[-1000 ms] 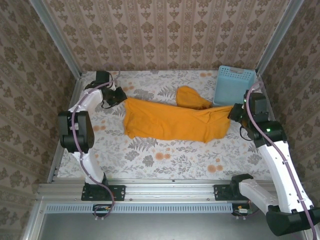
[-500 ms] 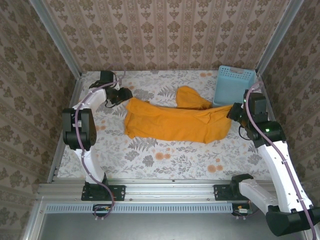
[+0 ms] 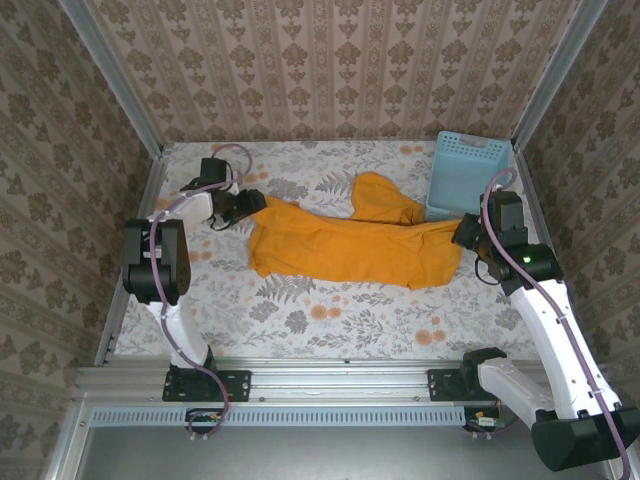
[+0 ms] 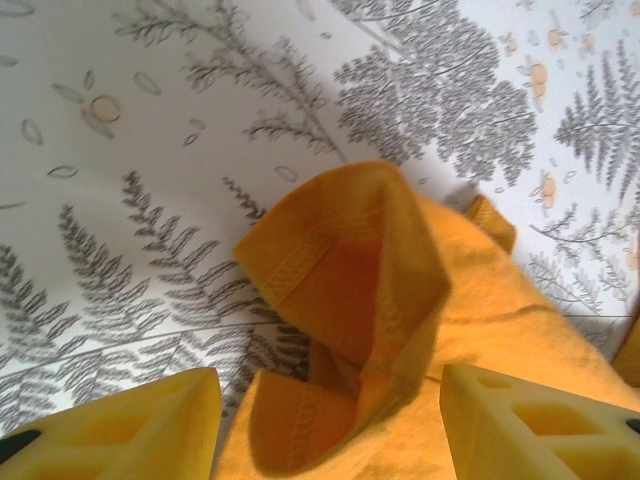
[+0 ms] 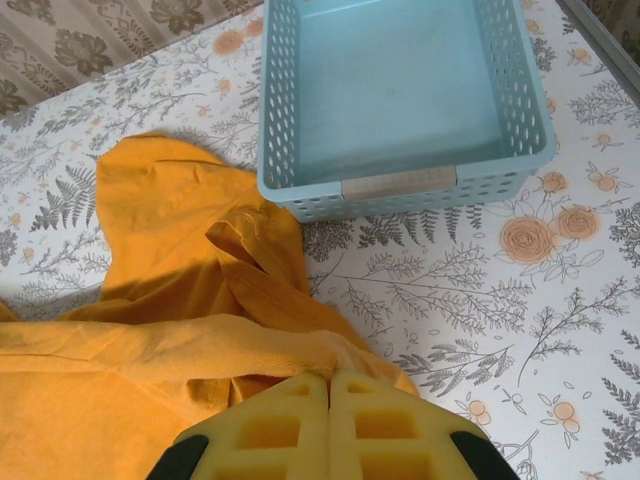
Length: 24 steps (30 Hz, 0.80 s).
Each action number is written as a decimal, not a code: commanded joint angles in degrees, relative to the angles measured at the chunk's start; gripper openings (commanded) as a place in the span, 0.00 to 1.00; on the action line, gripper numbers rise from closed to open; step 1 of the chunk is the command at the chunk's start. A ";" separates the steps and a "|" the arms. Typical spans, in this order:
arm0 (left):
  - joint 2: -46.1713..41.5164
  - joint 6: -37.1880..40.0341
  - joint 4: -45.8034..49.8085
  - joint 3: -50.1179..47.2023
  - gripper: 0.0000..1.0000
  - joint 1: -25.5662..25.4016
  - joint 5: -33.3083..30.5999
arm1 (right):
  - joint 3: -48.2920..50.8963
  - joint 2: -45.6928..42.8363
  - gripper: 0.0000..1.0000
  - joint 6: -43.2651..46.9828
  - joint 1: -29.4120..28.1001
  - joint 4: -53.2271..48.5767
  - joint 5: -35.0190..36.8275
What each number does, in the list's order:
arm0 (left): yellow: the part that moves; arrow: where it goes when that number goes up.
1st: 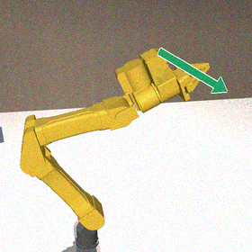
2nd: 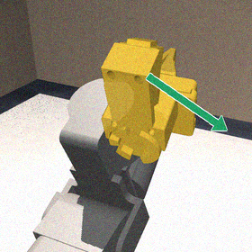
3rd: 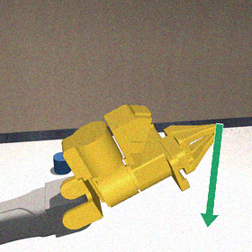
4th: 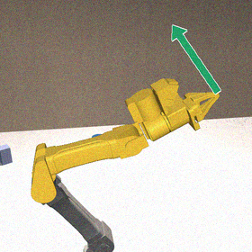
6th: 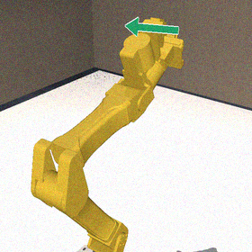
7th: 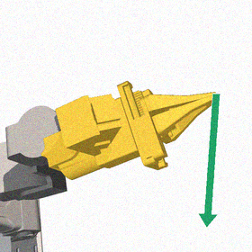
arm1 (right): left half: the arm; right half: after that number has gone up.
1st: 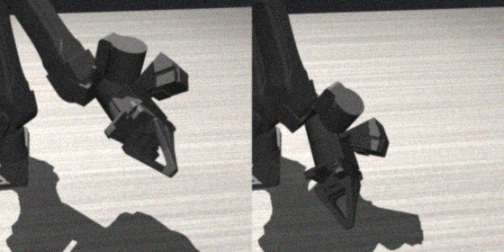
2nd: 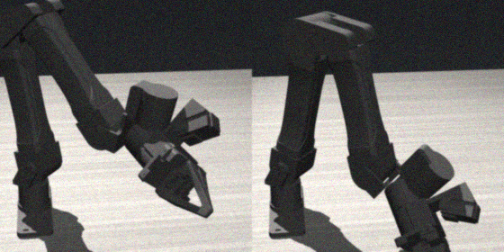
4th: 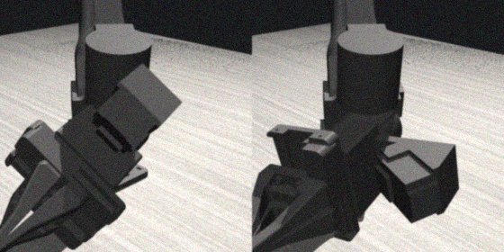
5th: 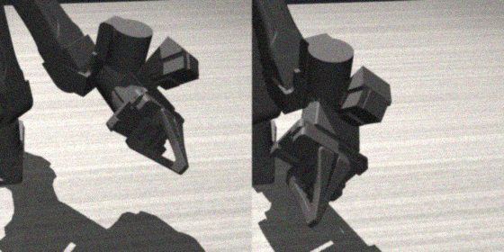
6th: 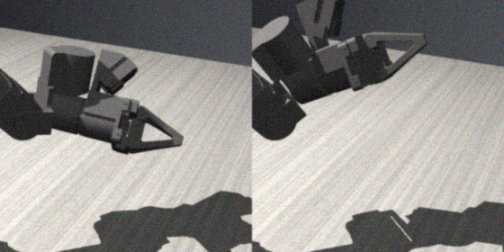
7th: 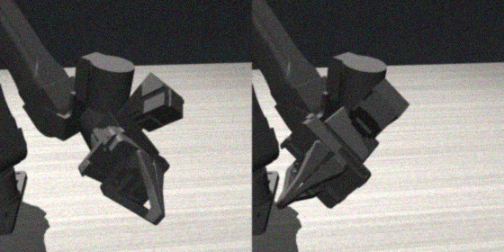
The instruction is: Fold the inside-out t-shirt
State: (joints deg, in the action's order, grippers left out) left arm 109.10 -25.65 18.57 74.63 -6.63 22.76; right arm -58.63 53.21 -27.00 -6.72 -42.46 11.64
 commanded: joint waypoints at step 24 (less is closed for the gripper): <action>-21.73 -6.89 -4.22 -7.07 0.00 4.39 -4.25 | 14.63 -0.45 0.02 -8.39 2.48 1.20 -0.24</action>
State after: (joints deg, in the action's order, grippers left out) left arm 90.70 -29.76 17.12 70.06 -2.55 20.27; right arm -45.98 52.99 -32.69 -5.06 -42.44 12.62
